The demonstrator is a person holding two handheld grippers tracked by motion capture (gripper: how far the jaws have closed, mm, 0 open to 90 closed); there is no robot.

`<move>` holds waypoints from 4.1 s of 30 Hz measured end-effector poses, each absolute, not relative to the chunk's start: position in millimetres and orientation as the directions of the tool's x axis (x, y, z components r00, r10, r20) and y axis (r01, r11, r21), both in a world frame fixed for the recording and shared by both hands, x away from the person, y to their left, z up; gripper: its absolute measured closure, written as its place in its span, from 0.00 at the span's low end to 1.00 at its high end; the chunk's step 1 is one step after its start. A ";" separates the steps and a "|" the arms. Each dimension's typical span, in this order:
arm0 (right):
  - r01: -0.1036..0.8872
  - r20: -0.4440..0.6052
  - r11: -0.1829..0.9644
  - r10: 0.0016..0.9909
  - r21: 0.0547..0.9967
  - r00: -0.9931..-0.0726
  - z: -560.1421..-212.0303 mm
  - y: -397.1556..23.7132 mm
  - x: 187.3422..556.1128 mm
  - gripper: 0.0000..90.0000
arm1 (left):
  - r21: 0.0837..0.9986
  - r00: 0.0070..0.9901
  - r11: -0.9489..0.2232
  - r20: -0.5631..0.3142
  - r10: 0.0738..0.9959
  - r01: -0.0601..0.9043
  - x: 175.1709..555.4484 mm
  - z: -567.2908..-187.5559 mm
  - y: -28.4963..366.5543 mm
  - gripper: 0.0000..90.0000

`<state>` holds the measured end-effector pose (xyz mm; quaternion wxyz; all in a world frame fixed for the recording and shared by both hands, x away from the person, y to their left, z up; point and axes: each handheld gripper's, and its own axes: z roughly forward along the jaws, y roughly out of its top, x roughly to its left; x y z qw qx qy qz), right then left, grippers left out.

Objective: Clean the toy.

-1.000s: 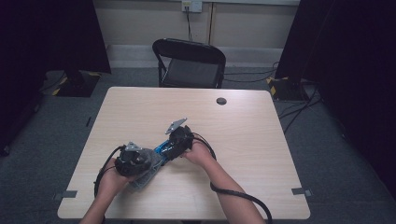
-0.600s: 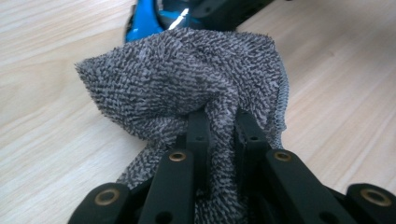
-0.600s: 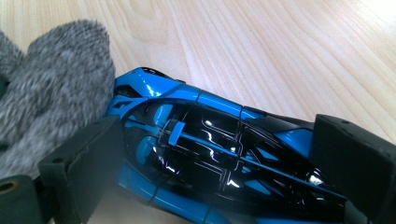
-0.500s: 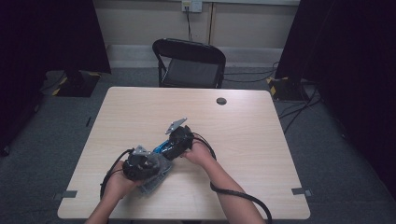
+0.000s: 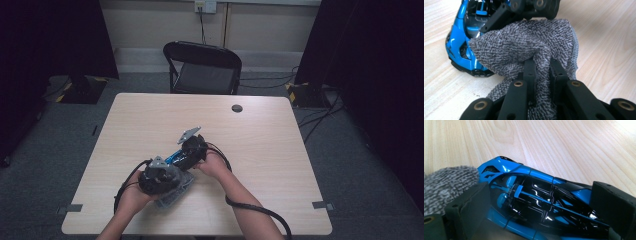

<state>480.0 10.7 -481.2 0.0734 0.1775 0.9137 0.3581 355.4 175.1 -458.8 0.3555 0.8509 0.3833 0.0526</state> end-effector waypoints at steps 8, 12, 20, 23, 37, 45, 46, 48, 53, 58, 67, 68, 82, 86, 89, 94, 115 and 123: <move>0.266 -0.003 0.671 0.371 0.693 -0.928 -482.3 8.7 480.1 0.04 | 0.690 0.675 -0.390 -0.193 0.712 0.609 357.1 -441.8 198.1 0.86; 0.262 -0.002 0.665 0.368 0.699 -0.930 -482.9 7.4 480.0 0.05 | 0.705 0.657 -0.364 -0.191 0.729 0.609 358.9 -437.9 208.8 0.86; 0.249 -0.004 0.657 0.358 0.712 -0.934 -484.0 5.9 480.2 0.05 | 0.754 0.603 -0.300 -0.156 0.782 0.584 364.7 -430.4 233.8 0.87; 0.247 -0.006 0.657 0.358 0.713 -0.934 -484.1 5.9 480.2 0.05 | 0.762 0.561 -0.260 -0.161 0.812 0.594 370.6 -436.3 244.2 0.87; 0.250 -0.005 0.657 0.360 0.711 -0.933 -484.0 6.0 479.7 0.05 | 0.697 0.452 -0.257 -0.108 0.885 0.670 392.3 -475.5 247.9 0.87; 0.251 -0.006 0.659 0.362 0.709 -0.932 -483.8 6.3 479.4 0.05 | 0.655 0.487 -0.309 -0.105 0.867 0.690 390.4 -477.0 238.4 0.87; 0.251 -0.006 0.659 0.361 0.710 -0.932 -483.8 6.2 479.4 0.05 | 0.653 0.491 -0.312 -0.107 0.864 0.690 389.6 -477.1 237.2 0.87; 0.251 -0.006 0.660 0.361 0.708 -0.933 -483.7 6.4 479.5 0.05 | 0.649 0.501 -0.323 -0.104 0.859 0.689 387.9 -476.9 235.4 0.87; 0.253 -0.004 0.658 0.362 0.709 -0.932 -483.7 6.4 479.6 0.05 | 0.641 0.516 -0.328 -0.125 0.847 0.694 383.3 -476.0 232.4 0.87; 0.252 -0.004 0.654 0.363 0.713 -0.932 -484.2 5.9 479.3 0.05 | 0.635 0.527 -0.331 -0.143 0.838 0.698 376.6 -475.2 228.3 0.87; 0.250 -0.006 0.651 0.364 0.717 -0.932 -484.7 5.2 479.1 0.05 | 0.616 0.592 -0.393 -0.151 0.792 0.683 364.9 -471.9 212.8 0.87; 0.250 -0.005 0.651 0.364 0.717 -0.931 -484.7 5.2 479.1 0.05 | 0.616 0.598 -0.398 -0.152 0.787 0.680 363.8 -471.8 210.4 0.87; 0.248 -0.007 0.648 0.364 0.720 -0.931 -485.2 4.4 478.9 0.05 | 0.614 0.693 -0.460 -0.206 0.691 0.641 354.7 -470.2 173.9 0.87; 0.247 -0.007 0.646 0.364 0.723 -0.931 -485.4 4.4 478.8 0.05 | 0.623 0.704 -0.461 -0.213 0.678 0.633 354.3 -462.7 171.3 0.87; 0.247 -0.007 0.646 0.364 0.723 -0.931 -485.4 4.3 478.9 0.05 | 0.635 0.694 -0.444 -0.209 0.689 0.632 354.0 -450.0 178.2 0.87; 0.250 -0.002 0.631 0.371 0.735 -0.929 -486.8 2.6 478.4 0.05 | 0.672 0.658 -0.388 -0.198 0.727 0.631 359.2 -434.3 200.6 0.86; 0.250 0.001 0.619 0.373 0.744 -0.928 -488.5 1.6 478.4 0.04 | 0.726 0.581 -0.369 -0.051 0.812 0.581 474.9 -437.9 229.5 0.84; 0.250 0.007 0.618 0.367 0.745 -0.930 -488.5 1.5 479.4 0.04 | 0.703 0.579 -0.381 -0.055 0.813 0.601 512.7 -473.4 198.9 0.84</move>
